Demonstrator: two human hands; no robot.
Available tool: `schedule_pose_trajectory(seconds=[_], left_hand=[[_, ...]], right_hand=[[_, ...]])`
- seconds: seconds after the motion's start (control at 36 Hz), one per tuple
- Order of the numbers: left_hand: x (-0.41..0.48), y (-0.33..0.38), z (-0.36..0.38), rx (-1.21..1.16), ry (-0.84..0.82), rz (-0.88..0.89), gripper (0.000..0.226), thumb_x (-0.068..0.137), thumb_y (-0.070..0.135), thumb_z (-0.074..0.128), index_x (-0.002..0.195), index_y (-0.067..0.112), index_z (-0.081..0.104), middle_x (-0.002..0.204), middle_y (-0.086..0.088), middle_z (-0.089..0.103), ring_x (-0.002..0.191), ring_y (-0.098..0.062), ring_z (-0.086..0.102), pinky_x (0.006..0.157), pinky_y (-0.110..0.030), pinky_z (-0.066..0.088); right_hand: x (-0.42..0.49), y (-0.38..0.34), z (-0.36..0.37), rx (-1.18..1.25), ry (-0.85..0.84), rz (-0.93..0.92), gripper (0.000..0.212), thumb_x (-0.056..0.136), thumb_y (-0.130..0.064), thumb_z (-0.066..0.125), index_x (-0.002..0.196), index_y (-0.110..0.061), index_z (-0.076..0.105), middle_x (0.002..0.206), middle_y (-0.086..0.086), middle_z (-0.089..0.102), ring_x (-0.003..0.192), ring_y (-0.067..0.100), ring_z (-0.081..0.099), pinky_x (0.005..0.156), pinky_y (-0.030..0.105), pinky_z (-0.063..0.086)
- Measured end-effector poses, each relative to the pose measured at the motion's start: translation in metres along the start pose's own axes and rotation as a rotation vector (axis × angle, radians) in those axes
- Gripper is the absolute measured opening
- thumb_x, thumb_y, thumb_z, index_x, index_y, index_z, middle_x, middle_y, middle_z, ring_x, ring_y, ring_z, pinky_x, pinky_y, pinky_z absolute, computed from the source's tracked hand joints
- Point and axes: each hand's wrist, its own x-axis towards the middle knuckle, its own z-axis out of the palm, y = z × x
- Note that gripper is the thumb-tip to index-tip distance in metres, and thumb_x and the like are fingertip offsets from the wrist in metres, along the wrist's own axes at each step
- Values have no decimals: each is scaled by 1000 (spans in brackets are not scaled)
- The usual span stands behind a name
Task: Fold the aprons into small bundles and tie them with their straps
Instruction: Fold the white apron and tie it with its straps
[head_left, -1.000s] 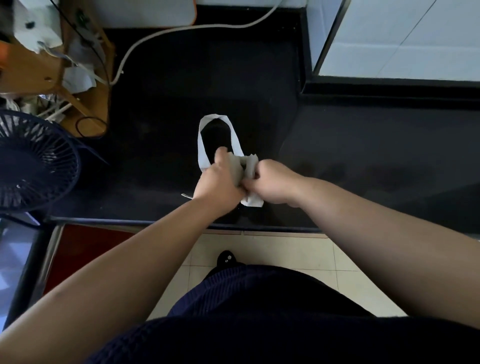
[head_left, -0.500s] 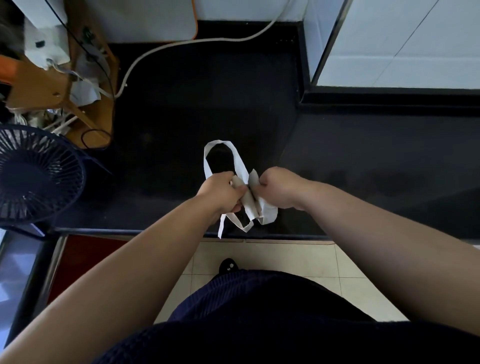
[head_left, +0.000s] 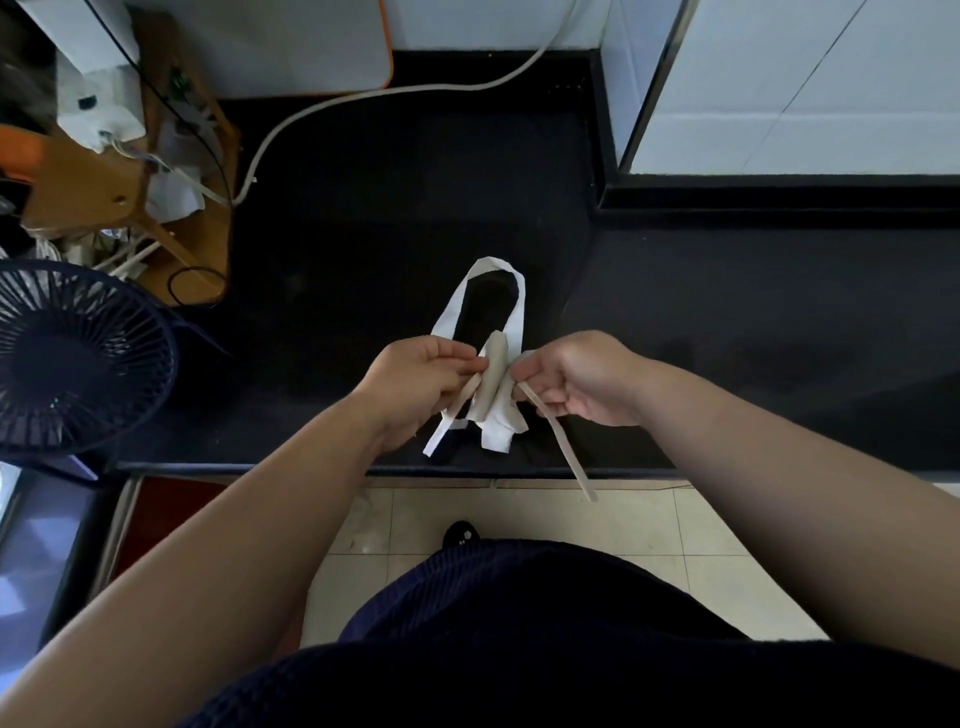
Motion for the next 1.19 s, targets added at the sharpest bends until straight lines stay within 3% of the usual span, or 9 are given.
schedule_pose_trajectory(seconds=[0.17,0.28,0.39,0.5,0.67,0.78,0.89,1.06,1.19], left_hand=[[-4,-6,-4,193,1,143,20,83,-1,70,97,13,70,91,1,73,72,2,68,55,-10,50],[2,-15,-1,269,73,267,13,84,8,72,86,20,70,84,4,72,79,-8,69,74,-18,55],[2,-16,7,347,5,341,15,92,12,62,88,27,60,86,8,65,77,-2,60,65,-11,50],[5,-20,11,246,-13,296,17,92,13,62,96,29,58,85,7,65,79,-2,62,70,-12,49],[7,-22,6,43,-82,173,16,94,7,58,101,18,67,93,-3,73,93,-16,70,84,-26,56],[7,-24,7,6,-73,168,14,93,7,59,92,16,70,89,-2,73,89,-19,70,83,-28,56],[6,-27,11,-7,6,194,8,92,15,64,91,17,71,84,0,74,87,-17,71,86,-33,56],[1,-26,15,97,74,259,7,89,19,68,88,19,75,87,4,75,86,-9,71,87,-32,57],[2,-28,12,-6,114,242,9,86,13,71,81,19,76,89,3,75,87,-13,71,89,-37,56]], right_hand=[[2,13,4,-130,-17,-99,19,88,2,62,87,-16,69,95,-2,67,93,14,63,86,28,53],[4,18,9,-201,43,-179,14,94,-20,59,90,-13,71,89,-2,68,91,12,62,77,23,49],[5,18,17,-262,105,-226,29,99,-27,49,99,-5,68,84,3,63,78,15,56,73,27,48],[8,19,18,-378,116,-294,23,98,-25,52,80,-21,65,77,-3,61,72,11,56,71,30,48],[4,18,18,-567,71,-383,16,98,-22,52,94,-21,67,86,-7,66,82,8,61,74,18,48],[6,19,20,-506,64,-334,28,98,-34,49,102,-15,69,95,3,68,89,17,63,85,36,50],[8,16,24,-379,95,-315,39,93,-49,50,90,-15,69,87,3,67,81,17,60,77,31,48],[13,17,27,-265,289,-253,42,96,-43,51,68,-12,57,61,0,54,58,13,50,66,32,44],[15,15,26,-469,311,-351,13,95,-30,56,90,-19,61,83,-4,62,76,12,57,68,27,45]])
